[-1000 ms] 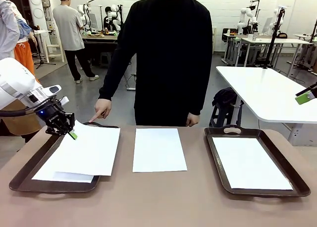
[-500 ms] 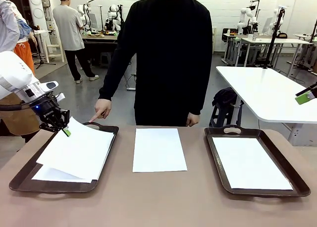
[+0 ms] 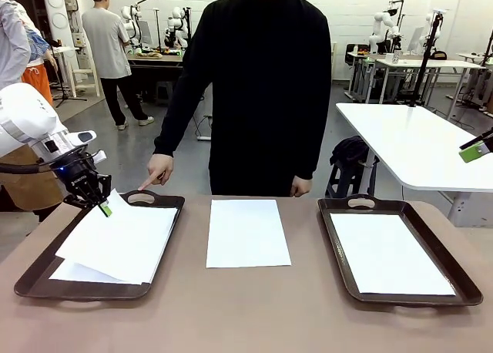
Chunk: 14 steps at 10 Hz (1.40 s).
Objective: Sort the A4 documents.
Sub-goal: Place the A4 Paper in the designated Handle tray.
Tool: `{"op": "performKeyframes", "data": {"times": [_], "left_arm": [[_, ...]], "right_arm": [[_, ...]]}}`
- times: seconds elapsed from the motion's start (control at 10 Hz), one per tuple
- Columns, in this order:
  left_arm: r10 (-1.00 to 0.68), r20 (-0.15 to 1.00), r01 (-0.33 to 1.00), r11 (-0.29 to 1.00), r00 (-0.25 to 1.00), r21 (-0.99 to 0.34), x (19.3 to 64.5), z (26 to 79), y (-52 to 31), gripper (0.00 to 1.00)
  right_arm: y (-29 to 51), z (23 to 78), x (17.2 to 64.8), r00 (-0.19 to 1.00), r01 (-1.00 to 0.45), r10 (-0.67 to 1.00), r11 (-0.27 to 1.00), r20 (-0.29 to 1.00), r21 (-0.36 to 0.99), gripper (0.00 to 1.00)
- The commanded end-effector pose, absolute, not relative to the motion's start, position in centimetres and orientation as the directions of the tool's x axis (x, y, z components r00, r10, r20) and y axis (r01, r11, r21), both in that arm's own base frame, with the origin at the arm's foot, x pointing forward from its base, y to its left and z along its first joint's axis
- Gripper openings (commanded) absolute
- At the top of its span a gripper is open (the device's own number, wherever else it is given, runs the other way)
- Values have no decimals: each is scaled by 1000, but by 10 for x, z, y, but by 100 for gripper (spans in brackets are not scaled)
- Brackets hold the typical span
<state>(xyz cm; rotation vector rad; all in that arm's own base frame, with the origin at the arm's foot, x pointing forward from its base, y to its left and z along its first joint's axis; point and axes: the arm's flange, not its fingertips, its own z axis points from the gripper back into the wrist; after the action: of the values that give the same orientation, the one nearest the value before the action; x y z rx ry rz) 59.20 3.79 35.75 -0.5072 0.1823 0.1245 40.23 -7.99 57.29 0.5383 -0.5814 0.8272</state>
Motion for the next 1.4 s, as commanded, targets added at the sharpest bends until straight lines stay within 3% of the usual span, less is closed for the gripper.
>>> {"op": "performKeyframes", "data": {"times": [0.0, 0.1, 0.2, 0.3, 0.4, 0.5, 0.6, 0.7, 0.8, 1.3], "left_arm": [[96, -223, -187, 884, 970, -429, 597, 366, 39, 21], [95, -225, -185, 887, 970, -423, 596, 366, 40, 26], [101, -224, -187, 895, 969, -406, 596, 366, 41, 41], [114, -219, -193, 902, 969, -385, 595, 367, 41, 46], [124, -211, -194, 915, 970, -354, 593, 370, 41, 61], [136, -198, -195, 929, 971, -315, 591, 373, 41, 65], [149, -187, -199, 936, 971, -289, 589, 377, 42, 80], [160, -185, -207, 941, 970, -267, 588, 378, 43, 85], [162, -186, -208, 942, 969, -262, 587, 380, 44, 100], [149, -183, -198, 938, 972, -285, 590, 386, 50, 97]], "right_arm": [[-79, 572, 403, 542, -797, 517, 565, 662, 212, 100], [-79, 572, 403, 542, -797, 517, 565, 662, 212, 100], [-79, 572, 403, 542, -797, 517, 565, 662, 212, 100], [-79, 572, 403, 542, -797, 517, 565, 662, 212, 100], [-79, 572, 403, 542, -797, 517, 565, 662, 212, 100], [-79, 572, 403, 542, -797, 517, 565, 662, 212, 100], [-79, 572, 403, 542, -797, 517, 565, 662, 212, 100], [-79, 572, 403, 542, -797, 517, 565, 662, 212, 100], [-79, 572, 403, 542, -797, 517, 565, 662, 212, 100], [-79, 572, 403, 542, -797, 517, 565, 662, 212, 100]]}}
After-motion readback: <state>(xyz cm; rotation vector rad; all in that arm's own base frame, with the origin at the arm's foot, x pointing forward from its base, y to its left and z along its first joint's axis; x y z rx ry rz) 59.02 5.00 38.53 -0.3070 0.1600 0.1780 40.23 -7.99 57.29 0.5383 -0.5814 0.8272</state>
